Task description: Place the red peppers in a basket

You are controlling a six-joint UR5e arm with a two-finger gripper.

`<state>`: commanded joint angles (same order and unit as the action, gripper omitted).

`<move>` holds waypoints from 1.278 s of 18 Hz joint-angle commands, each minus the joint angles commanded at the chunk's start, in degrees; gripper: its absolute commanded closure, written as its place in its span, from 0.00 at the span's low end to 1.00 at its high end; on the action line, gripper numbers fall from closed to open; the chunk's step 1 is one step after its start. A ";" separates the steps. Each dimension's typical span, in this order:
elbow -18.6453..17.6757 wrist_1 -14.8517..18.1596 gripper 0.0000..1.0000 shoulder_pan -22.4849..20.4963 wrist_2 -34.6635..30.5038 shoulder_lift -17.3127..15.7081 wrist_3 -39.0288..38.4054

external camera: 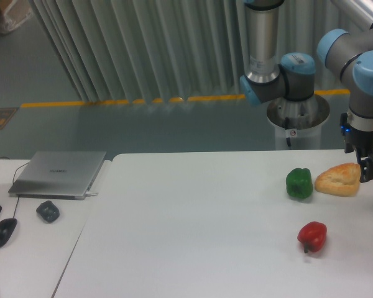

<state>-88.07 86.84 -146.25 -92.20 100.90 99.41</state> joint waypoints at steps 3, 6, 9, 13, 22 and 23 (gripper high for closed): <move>0.00 -0.09 0.00 0.09 3.16 -0.09 -1.58; -2.98 -4.46 0.00 -0.17 5.80 -1.14 -2.20; -4.75 -7.82 0.00 -0.26 5.71 -1.67 -2.02; -4.48 -7.56 0.00 -0.18 5.19 -1.58 -2.20; -4.66 -8.08 0.00 -0.09 6.94 -1.50 -20.70; -4.22 -8.09 0.00 0.00 7.55 -1.32 -24.75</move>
<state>-92.29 78.75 -146.25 -84.64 99.58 74.66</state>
